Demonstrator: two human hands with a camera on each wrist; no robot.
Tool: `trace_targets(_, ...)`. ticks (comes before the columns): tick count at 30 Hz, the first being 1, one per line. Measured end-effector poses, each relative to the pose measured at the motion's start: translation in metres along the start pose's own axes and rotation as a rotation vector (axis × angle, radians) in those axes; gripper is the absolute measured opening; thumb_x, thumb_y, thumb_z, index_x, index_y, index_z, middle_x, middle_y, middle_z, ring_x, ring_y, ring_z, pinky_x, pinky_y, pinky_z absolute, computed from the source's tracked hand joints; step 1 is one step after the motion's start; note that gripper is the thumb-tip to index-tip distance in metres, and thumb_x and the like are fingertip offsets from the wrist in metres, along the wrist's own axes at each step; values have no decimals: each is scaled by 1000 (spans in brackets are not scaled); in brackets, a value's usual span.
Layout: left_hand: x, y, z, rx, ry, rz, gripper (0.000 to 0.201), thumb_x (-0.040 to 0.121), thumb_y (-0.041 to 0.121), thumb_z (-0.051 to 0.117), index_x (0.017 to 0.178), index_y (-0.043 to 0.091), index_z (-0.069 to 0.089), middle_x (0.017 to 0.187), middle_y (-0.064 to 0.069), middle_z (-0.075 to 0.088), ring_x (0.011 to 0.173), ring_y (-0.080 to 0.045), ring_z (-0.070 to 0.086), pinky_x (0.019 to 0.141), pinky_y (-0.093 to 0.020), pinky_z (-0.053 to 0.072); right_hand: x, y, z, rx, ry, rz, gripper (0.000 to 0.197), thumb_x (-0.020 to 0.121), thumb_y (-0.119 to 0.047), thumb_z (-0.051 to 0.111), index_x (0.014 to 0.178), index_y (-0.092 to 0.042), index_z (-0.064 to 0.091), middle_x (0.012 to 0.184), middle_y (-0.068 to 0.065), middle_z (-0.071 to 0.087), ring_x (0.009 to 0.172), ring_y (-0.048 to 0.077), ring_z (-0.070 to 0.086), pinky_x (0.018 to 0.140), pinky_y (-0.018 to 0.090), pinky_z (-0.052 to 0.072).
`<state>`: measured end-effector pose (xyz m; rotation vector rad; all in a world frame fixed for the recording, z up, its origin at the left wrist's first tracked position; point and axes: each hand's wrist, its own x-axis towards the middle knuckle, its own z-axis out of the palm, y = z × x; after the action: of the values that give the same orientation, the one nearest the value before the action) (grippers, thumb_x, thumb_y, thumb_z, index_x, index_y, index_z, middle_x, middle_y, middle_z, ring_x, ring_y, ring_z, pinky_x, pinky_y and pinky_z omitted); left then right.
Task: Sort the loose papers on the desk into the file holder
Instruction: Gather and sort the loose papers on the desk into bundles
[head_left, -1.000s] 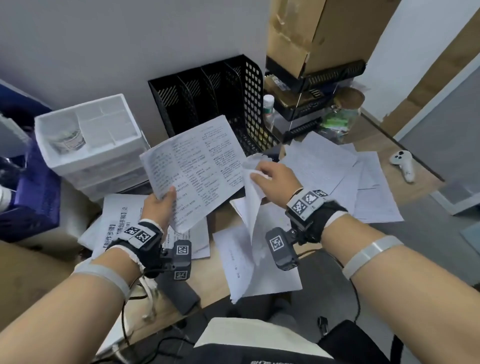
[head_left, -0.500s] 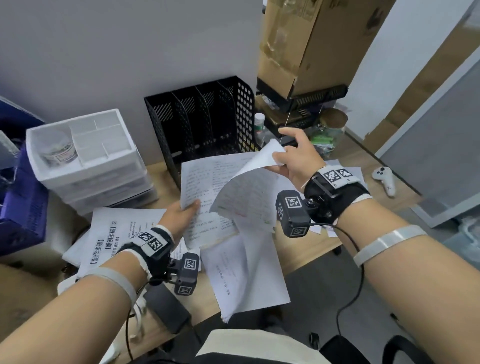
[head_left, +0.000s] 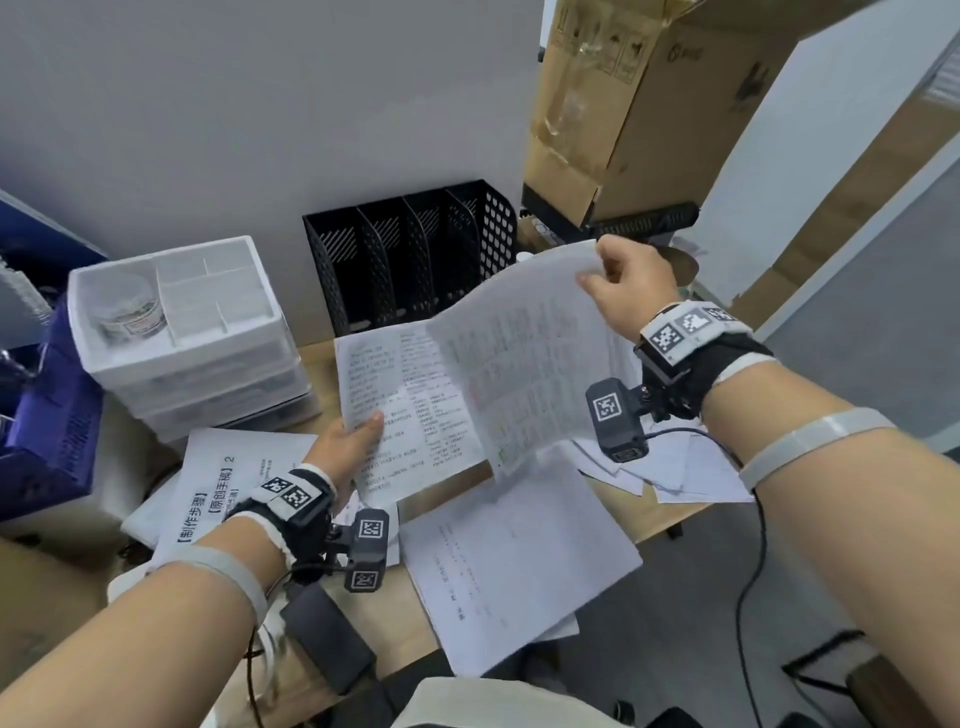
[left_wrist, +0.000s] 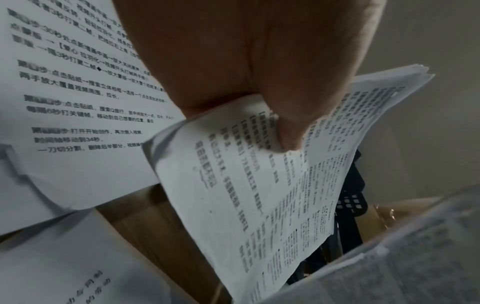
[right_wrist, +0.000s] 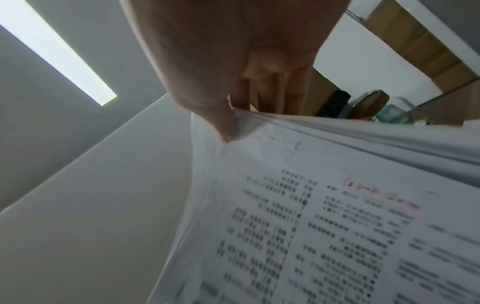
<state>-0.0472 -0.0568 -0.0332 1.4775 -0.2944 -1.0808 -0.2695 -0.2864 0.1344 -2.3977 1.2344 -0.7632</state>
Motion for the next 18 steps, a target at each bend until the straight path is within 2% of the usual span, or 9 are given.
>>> trace_targets(3,0,-6,-6,-23,37,-26,22,100,18,56,118,7,63,105,-12,78,98,-33,74,90,-56,57,4,18,2,-13,0,108,13,92,-18,53,93,-5,51,80,12,58,74,33,54,59,29,39)
trace_targets(5,2,-9,-10,-31,46,-46,32,100,21,57,128,6,59,118,-16,74,108,-38,70,95,-61,53,6,34,2,50,8,209,18,92,-13,49,107,-5,54,103,18,64,93,37,60,73,33,46)
trace_targets(7,5,-12,-14,-39,54,-60,36,100,22,57,131,5,57,122,-18,72,110,-38,70,96,-60,53,3,51,2,146,-9,361,31,94,-14,48,124,-6,53,123,14,61,111,33,59,91,33,45)
trace_targets(8,6,-13,-15,-43,49,-67,37,100,23,57,132,4,57,123,-20,71,109,-39,70,96,-59,53,-1,64,6,197,1,449,36,94,-15,47,129,-9,52,126,11,60,115,30,58,95,35,46)
trace_targets(11,5,-14,-13,-73,45,-99,36,102,22,54,133,3,56,124,-21,69,112,-40,68,94,-57,54,-23,84,15,366,42,681,42,92,-16,47,134,-12,51,118,0,58,113,22,57,91,32,45)
trace_targets(13,4,-14,-9,-93,47,-122,33,103,21,52,131,5,58,121,-20,71,109,-39,69,88,-53,57,-43,92,25,394,8,797,48,95,-19,48,142,-11,44,124,3,55,117,28,57,87,31,43)
trace_targets(15,3,-13,-3,-104,47,-133,29,103,21,51,127,7,59,114,-17,74,97,-34,74,75,-48,62,-62,99,40,432,12,906,46,98,-18,45,143,-11,42,135,8,54,115,33,58,84,34,47)
trace_targets(17,0,-13,5,-116,39,-131,24,104,22,49,121,10,60,105,-14,75,80,-26,78,59,-40,62,-82,96,55,660,91,962,37,97,-10,44,134,-14,51,125,10,62,97,33,66,82,39,54)
trace_targets(18,-2,-12,8,-115,36,-126,23,105,23,48,119,11,60,104,-12,75,75,-23,78,55,-36,61,-89,96,64,780,140,989,35,97,-5,43,130,-14,53,121,11,64,93,34,68,84,44,56)
